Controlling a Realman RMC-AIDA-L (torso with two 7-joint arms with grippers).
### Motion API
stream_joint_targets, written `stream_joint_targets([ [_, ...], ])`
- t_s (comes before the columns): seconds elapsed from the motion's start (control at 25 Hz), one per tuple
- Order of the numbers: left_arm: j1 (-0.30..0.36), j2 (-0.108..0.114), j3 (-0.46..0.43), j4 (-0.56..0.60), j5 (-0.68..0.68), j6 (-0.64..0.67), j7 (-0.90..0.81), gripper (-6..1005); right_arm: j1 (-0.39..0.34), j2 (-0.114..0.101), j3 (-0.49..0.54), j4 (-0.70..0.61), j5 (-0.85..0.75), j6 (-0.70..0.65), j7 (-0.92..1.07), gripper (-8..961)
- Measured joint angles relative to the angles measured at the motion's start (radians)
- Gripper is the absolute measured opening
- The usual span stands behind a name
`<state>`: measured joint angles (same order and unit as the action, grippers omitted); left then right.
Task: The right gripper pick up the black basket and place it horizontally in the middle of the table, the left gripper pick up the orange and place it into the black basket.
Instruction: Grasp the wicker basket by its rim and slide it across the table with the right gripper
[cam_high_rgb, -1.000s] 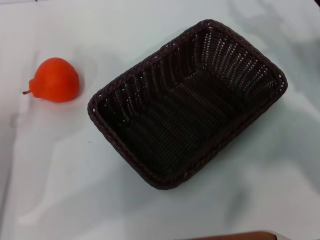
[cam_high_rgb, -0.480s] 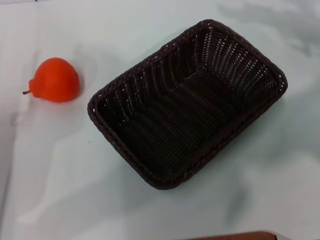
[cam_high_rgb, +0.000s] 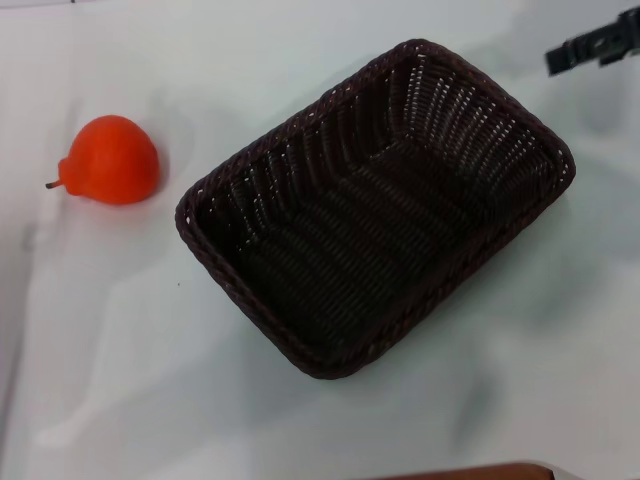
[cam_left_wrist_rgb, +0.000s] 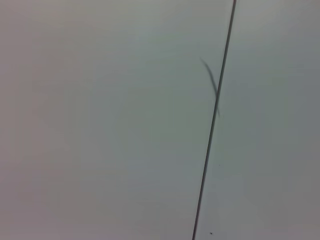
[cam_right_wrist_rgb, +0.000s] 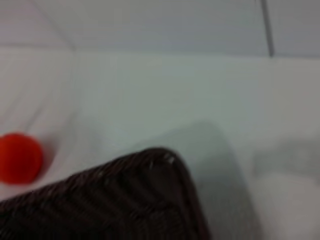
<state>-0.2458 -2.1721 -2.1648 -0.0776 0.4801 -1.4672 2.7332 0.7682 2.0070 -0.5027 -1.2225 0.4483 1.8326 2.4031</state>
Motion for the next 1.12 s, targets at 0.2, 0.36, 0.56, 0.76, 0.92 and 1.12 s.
stream_joint_targets([
  [0.2,0.004,0.000,0.000,0.005,0.000,0.004,0.000,890,0.007,0.017,-0.044,0.095,0.001,-0.061,0.007,934],
  [0.36,0.011,0.000,0.000,0.005,0.000,0.003,-0.001,890,-0.004,0.042,-0.054,0.136,-0.007,-0.136,0.006,927],
  [0.56,0.011,0.000,0.001,0.006,0.000,0.006,-0.001,889,-0.008,0.054,-0.056,0.218,-0.001,-0.226,-0.019,918],
  [0.76,0.006,-0.001,0.004,0.007,0.000,0.008,0.000,887,-0.011,0.059,-0.056,0.326,0.041,-0.309,-0.066,909],
  [0.92,0.004,-0.001,0.002,0.007,0.000,0.008,0.001,887,-0.018,0.059,-0.054,0.340,0.055,-0.344,-0.079,832],
  [1.12,0.003,0.000,0.000,0.007,0.000,0.009,0.002,886,-0.029,0.059,-0.058,0.331,0.076,-0.339,-0.090,536],
])
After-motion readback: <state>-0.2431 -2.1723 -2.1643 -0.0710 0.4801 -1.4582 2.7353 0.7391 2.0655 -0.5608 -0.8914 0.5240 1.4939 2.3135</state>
